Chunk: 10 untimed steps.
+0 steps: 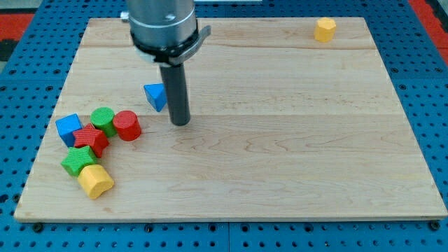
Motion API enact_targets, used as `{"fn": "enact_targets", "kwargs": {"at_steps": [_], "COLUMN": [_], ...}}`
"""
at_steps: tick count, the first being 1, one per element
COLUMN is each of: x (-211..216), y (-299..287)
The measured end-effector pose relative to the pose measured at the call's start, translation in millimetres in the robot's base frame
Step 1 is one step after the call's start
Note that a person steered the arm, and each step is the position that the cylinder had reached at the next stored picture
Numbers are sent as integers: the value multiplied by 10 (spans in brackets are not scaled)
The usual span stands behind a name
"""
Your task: Place the blue triangle diagonal to the bottom left corner of the yellow hexagon
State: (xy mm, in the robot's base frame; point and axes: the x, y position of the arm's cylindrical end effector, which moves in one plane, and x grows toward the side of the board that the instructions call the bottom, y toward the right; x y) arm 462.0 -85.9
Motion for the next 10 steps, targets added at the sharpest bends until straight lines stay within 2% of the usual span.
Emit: {"fn": "enact_targets", "kwargs": {"at_steps": [1, 2, 4, 6, 8, 9, 10], "x": [-57, -286, -887, -1226, -865, -837, -1039], "y": [-501, -830, 398, 1481, 1686, 1831, 2017]}}
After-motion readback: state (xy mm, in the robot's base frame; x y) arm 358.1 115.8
